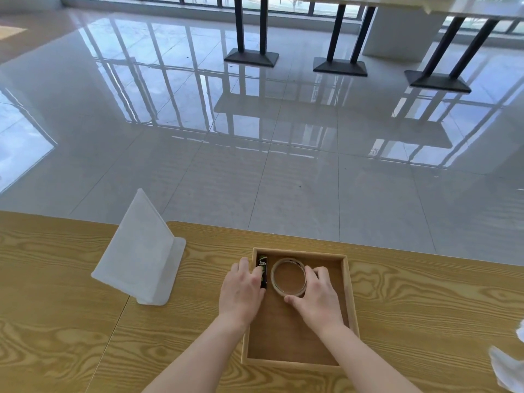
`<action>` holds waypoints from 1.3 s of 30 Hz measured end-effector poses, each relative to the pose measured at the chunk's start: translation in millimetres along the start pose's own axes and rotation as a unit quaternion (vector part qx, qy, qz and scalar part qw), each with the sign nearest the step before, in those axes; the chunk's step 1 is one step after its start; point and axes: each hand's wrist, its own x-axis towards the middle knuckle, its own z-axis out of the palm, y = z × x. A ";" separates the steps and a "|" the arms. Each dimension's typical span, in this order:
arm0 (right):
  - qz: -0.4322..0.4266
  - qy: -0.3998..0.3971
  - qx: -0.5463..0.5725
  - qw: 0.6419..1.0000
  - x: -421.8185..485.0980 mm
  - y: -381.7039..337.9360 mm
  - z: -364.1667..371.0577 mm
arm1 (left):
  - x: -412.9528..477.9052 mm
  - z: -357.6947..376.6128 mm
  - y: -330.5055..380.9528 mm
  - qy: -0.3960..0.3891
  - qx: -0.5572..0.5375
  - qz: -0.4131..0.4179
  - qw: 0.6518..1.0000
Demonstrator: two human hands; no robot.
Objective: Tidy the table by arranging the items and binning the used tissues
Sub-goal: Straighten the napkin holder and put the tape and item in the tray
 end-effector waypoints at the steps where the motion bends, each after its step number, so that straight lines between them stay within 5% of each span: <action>1: -0.002 0.002 0.005 1.000 0.9 -1.9 1.8 | 1.6 0.5 0.2 -0.001 0.001 0.004 1.000; 12: -0.009 0.006 0.058 0.998 -3.1 -1.4 -3.1 | -9.2 6.9 -5.5 0.015 -0.078 0.005 0.997; 22: 0.047 0.121 -0.021 0.991 -46.0 60.2 -49.3 | -61.1 16.1 -13.0 0.018 -0.178 -0.071 0.981; 39: 0.103 0.028 -0.006 0.994 -51.5 38.7 -33.3 | -68.6 -0.1 -35.3 0.032 -0.192 -0.113 0.974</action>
